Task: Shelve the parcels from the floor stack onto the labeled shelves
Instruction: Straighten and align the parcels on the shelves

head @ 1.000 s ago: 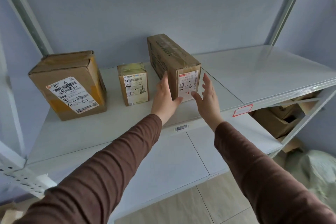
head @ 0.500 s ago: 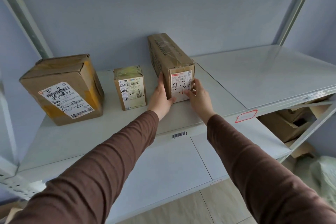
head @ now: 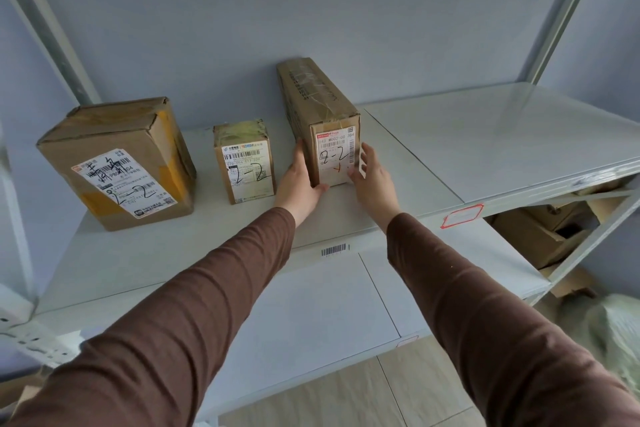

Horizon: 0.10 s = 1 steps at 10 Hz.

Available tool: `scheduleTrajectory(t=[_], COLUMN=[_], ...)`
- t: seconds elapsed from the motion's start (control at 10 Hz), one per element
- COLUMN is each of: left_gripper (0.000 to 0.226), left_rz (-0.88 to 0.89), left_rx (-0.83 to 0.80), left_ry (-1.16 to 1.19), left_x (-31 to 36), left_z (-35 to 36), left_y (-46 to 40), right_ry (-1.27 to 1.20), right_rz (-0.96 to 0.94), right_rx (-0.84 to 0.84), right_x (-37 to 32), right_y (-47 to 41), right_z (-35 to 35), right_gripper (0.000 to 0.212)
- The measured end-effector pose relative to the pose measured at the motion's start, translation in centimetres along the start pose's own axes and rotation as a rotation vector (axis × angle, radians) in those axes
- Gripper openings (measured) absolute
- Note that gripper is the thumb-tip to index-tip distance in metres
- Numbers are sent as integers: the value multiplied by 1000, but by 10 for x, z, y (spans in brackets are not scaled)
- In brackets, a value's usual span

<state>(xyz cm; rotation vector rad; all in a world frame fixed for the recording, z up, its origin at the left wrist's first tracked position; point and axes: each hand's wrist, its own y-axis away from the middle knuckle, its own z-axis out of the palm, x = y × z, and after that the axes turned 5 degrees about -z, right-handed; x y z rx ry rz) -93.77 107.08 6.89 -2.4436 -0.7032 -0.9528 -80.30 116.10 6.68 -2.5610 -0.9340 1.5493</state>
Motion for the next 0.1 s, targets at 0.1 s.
scheduleTrajectory(t=[0.1], left_gripper=[101], left_rz=[15], left_rx=[-27], left_ry=[-7], left_x=[13], left_z=[-13], left_y=[18], right_ry=[74], right_rz=[-21], right_rx=[15], right_x=[-9], right_y=[13], right_z=[-10], right_gripper=[65])
